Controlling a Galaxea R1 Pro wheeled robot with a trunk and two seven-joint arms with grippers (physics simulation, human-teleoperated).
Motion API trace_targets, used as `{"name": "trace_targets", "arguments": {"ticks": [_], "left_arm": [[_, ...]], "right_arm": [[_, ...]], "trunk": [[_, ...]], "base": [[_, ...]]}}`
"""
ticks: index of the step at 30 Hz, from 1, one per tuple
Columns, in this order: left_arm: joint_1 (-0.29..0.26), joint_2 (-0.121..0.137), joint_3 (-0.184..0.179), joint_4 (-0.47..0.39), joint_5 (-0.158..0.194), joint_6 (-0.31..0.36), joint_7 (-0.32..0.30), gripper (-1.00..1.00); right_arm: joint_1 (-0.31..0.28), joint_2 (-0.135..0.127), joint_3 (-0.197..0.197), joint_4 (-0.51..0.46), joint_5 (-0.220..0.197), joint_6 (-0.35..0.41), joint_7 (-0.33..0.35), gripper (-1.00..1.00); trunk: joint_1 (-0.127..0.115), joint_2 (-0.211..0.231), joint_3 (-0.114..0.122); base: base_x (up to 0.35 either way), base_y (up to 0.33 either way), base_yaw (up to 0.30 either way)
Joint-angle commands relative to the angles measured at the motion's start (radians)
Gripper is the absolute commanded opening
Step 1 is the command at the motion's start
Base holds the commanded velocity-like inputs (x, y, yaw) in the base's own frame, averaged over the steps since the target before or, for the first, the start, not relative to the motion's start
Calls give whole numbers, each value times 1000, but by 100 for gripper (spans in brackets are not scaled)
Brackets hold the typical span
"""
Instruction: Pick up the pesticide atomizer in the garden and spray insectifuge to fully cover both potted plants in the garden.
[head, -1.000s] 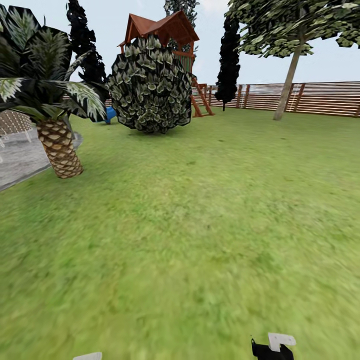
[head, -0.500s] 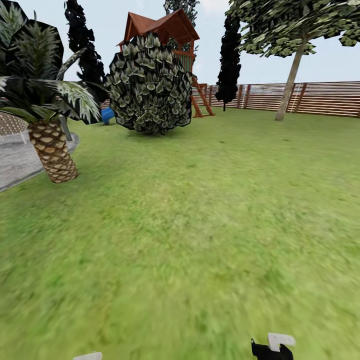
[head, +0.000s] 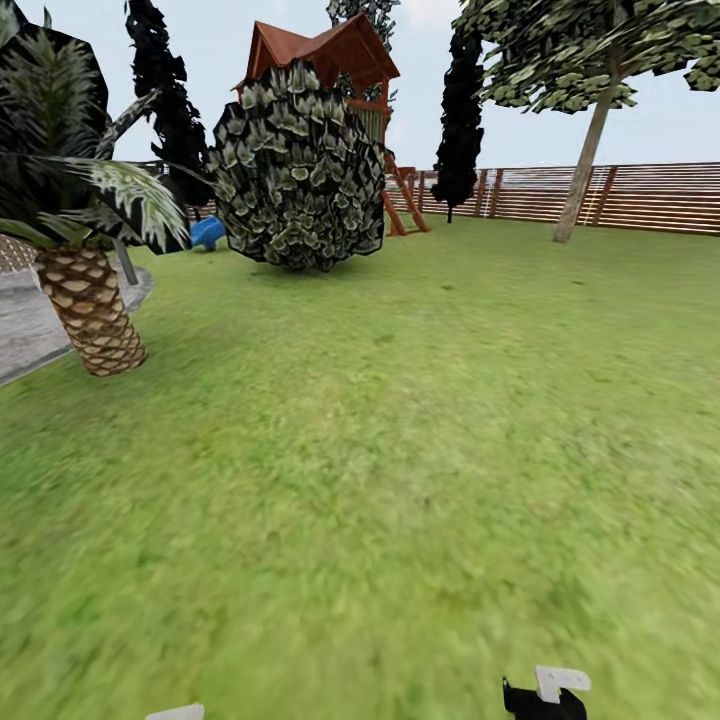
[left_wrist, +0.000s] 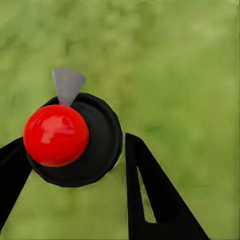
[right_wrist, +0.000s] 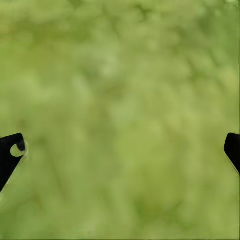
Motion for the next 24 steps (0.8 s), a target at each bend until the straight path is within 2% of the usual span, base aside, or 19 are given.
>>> {"name": "trace_targets", "arguments": {"ticks": [1,24], "left_arm": [[-1,0,4,1,-4,-4,1,-100],[-1,0,3,1,-4,-4,1,-100]], "right_arm": [[0,0,8,0,-10,-3,-2,100],[0,2,8,-1,-13,-5,-5,100]], "trunk": [[0,0,-1],[0,0,-1]], "base": [[339,0,0],[339,0,0]]}}
